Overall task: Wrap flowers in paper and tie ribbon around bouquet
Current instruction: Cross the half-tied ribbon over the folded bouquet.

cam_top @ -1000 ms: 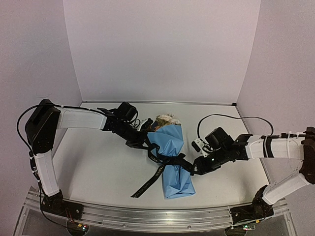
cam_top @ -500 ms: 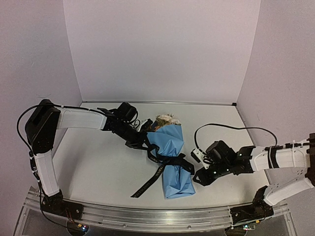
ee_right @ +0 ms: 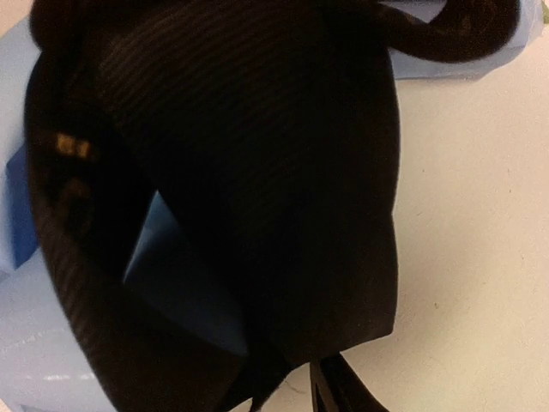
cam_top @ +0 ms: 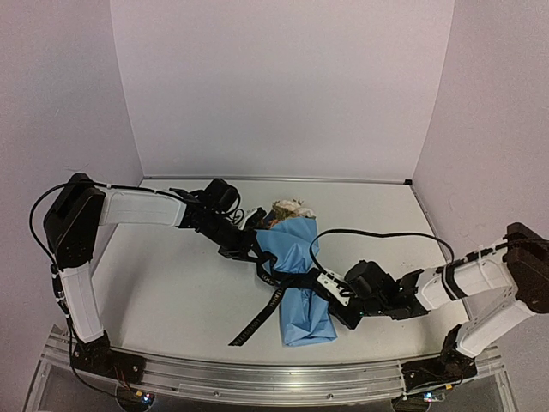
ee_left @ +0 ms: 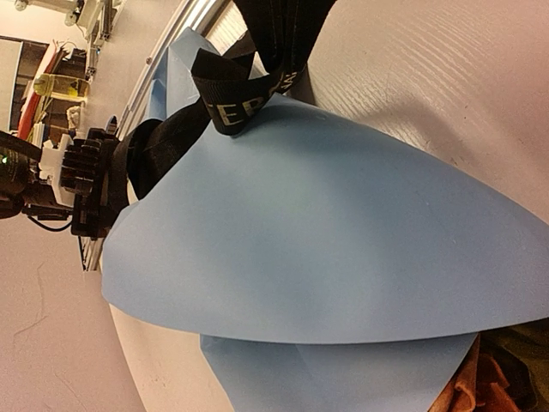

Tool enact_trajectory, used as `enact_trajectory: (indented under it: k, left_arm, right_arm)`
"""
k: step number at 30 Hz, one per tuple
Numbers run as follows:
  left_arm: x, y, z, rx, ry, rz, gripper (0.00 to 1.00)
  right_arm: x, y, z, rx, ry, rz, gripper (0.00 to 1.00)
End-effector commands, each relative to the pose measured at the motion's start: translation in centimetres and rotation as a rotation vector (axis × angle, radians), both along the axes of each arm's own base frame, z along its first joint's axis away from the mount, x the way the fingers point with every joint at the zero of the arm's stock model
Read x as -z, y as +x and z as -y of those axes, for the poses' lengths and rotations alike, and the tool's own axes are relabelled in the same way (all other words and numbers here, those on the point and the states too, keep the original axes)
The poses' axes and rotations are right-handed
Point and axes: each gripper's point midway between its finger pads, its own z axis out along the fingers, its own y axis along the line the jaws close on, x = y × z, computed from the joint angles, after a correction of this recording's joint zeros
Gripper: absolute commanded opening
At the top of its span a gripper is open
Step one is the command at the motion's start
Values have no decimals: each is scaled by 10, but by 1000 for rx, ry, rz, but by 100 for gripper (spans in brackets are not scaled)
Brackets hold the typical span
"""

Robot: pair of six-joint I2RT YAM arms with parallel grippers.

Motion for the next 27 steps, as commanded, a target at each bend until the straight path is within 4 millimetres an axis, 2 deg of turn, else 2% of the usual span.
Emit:
enact_trajectory:
  k: [1,5,9,13,15,19,23,27]
  left_arm:
    - [-23,4,10,27,-50,43,0]
    - [-23,4,10,28,-51,42,0]
    - [-23,3,10,28,-53,41,0]
    - [-23,2,9,30,-54,40,0]
    - [-23,1,9,31,-56,40,1]
    - [-22,0,10,34,-60,37,1]
    - [-22,0,10,37,-65,36,1]
    - [-21,-1,11,42,-68,33,1]
  right_arm:
    - [-18,18,-15,-19,33,140,30]
    - [-23,17,-17,-31,33,170,20]
    - [-32,17,-17,-35,46,182,0]
    - [-47,11,-3,-24,-9,161,0]
    - [-52,1,12,-33,-86,106,0]
    - [-80,-10,24,-42,-138,52,0]
    - [-100,-25,21,-73,-137,-34,0]
    - [-116,-42,6,-115,-118,-163,0]
